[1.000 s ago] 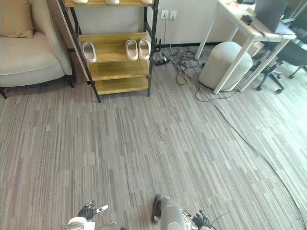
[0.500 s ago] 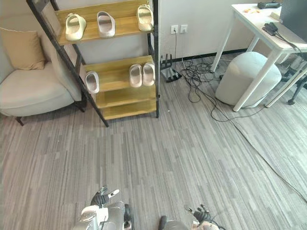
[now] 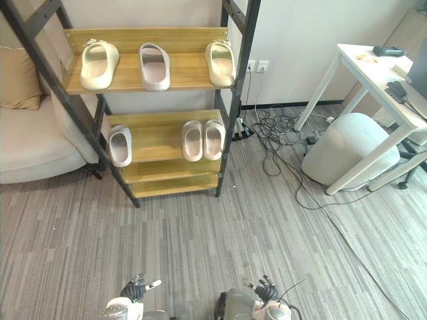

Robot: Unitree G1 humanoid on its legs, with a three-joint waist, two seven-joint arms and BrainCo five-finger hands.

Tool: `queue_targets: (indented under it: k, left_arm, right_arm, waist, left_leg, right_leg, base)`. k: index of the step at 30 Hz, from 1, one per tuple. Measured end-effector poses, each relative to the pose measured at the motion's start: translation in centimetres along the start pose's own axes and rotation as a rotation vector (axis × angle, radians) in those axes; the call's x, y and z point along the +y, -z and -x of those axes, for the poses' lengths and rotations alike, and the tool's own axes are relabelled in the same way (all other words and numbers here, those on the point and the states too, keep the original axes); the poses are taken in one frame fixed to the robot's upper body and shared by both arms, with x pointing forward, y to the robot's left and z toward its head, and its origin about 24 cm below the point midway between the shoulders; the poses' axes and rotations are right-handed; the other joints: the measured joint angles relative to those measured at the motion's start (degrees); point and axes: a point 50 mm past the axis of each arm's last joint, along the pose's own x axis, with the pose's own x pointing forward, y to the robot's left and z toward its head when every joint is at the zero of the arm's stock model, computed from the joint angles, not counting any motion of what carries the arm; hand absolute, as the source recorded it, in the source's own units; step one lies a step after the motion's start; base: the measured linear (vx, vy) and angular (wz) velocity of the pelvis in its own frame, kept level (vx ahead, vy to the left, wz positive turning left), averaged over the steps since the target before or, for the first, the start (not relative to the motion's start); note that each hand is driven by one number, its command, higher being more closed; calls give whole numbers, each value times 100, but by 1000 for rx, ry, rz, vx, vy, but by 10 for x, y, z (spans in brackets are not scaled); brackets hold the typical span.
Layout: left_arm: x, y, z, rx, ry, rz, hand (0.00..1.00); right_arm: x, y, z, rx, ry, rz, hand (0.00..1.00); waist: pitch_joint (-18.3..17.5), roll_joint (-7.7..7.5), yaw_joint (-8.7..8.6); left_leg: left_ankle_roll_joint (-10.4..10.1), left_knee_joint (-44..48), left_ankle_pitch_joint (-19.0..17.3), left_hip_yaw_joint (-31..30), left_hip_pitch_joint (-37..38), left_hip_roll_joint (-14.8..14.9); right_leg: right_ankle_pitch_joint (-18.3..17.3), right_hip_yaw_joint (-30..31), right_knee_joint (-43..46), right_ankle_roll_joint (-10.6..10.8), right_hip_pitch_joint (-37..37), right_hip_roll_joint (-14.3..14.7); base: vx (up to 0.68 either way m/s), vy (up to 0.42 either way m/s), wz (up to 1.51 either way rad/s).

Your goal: Organize the slippers on the shoe rack

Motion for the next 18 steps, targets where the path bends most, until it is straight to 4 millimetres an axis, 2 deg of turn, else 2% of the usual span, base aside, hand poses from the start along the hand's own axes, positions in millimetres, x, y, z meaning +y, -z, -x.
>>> queue_targets:
  k: [1, 2, 3, 4, 5, 6, 7, 9, 10, 11, 12, 13, 14, 15, 17, 18]
  left_arm:
    - [-1, 1, 0, 3, 1, 3, 0]
    - [-4, 1, 0, 3, 5, 16, 0]
    - [-7, -2, 0, -4, 13, 21, 0]
    - [-15, -9, -2, -23, 30, 40, 0]
    - [-16, -12, -2, -31, 29, 61, 0]
    - [-17, -11, -1, -38, 23, 89, 0]
    - [-16, -12, -2, -43, 19, 84, 0]
    - [-18, -14, -2, -51, 22, 84, 0]
    - [-20, -19, -2, -67, 32, 71, 0]
    - [-21, -19, -2, -68, 37, 62, 0]
    - [-22, -22, -3, -76, 43, 43, 0]
    - [-26, -23, -3, -79, 58, 21, 0]
    - [-27, -22, -3, -77, 61, 15, 0]
    - [-26, -23, -3, -80, 60, 6, 0]
    - [-10, -22, -4, -72, 27, -21, 0]
    - [-7, -22, -4, -71, 22, -29, 0]
  right_arm:
    - [-1, 0, 0, -1, 4, -7, 0]
    - [-7, -6, -2, -10, 18, -4, 0]
    - [-11, -7, -3, -5, 27, 2, 0]
    - [-17, -8, -3, 1, 27, 5, 0]
    - [-19, -7, -2, 10, 28, 4, 0]
    - [-21, -3, -1, 21, 37, -7, 0]
    - [-18, 0, 0, 19, 31, -21, 0]
    - [-15, -1, 0, 15, 26, -38, 0]
    - [-10, 0, -1, 14, 21, -45, 0]
    - [-10, 0, -1, 12, 22, -45, 0]
    - [-9, -1, -1, 9, 28, -46, 0]
    - [-12, 0, 0, 10, 37, -44, 0]
    - [-12, -1, -1, 10, 40, -41, 0]
    - [-12, 0, -1, 15, 43, -40, 0]
    - [0, 12, 3, 44, 21, -58, 0]
    - [1, 14, 3, 49, 17, -61, 0]
  waist:
    - [-6, -6, -22]
    - [-65, 123, -14]
    - [-81, 205, -13]
    - [29, 388, 14]
    - [74, 456, 52]
    - [90, 471, 73]
    - [102, 458, 76]
    - [105, 442, 76]
    - [102, 425, 77]
    - [101, 422, 77]
    - [107, 411, 74]
    - [89, 459, 70]
    - [83, 484, 70]
    - [102, 413, 74]
    - [-35, 3, 56]
    - [-28, -66, 55]
  left_leg:
    - [-127, 65, -90, -78, 41, 37]
    - [-207, 394, -155, -212, -32, 232]
    - [-257, 1005, -138, -261, -334, 341]
    - [-552, 2203, 41, -299, -863, 529]
    - [-657, 2706, 163, -298, -1060, 644]
    - [-642, 3336, 157, -133, -1264, 843]
    - [-600, 3563, 132, 172, -1427, 945]
    - [-553, 3473, 101, 418, -1622, 949]
    - [-553, 2865, 102, 528, -1841, 822]
    - [-549, 2659, 107, 533, -1875, 775]
    - [-527, 1763, 185, 505, -1942, 574]
    - [-489, 704, 774, 385, -1900, 389]
    - [-456, 500, 1018, 357, -1899, 382]
    - [-212, 443, 1275, 348, -1832, 318]
    - [-110, 244, 1177, 427, -1715, 76]
    - [-81, 252, 1105, 447, -1687, 8]
  right_leg:
    - [233, 8, 64, -117, 11, 14]
    - [48, -148, 181, -216, 75, 90]
    - [-1, -285, 51, -287, 206, 117]
    - [-31, -489, -205, -402, 595, 203]
    - [-61, -549, -306, -449, 792, 238]
    - [-109, -660, -516, -518, 1177, 278]
    - [-117, -706, -808, -530, 1596, 264]
    - [-114, -716, -1046, -525, 1852, 216]
    - [-109, -729, -1222, -513, 2027, 136]
    - [-109, -730, -1247, -495, 2043, 118]
    - [-112, -722, -1317, -418, 2109, 41]
    - [-126, -692, -1409, -300, 2163, 64]
    - [-144, -660, -1426, -247, 2175, 113]
    - [-188, -545, -1437, -148, 2222, 107]
    - [-353, -431, -1339, 68, 2186, -157]
    - [-432, -416, -1212, 106, 2156, -231]
  base:
    - [504, -299, 69]
    - [381, -232, 52]
    - [555, -325, 69]
    - [352, -196, 60]
    - [412, -214, 51]
    - [445, -201, 30]
    - [419, -177, 21]
    - [281, -57, 9]
    - [224, 27, 3]
    - [244, 92, 0]
    - [177, 139, -3]
    - [175, 167, -6]
    - [138, 152, -16]
    - [158, 125, -18]
    - [251, 143, -10]
    - [194, 124, -4]
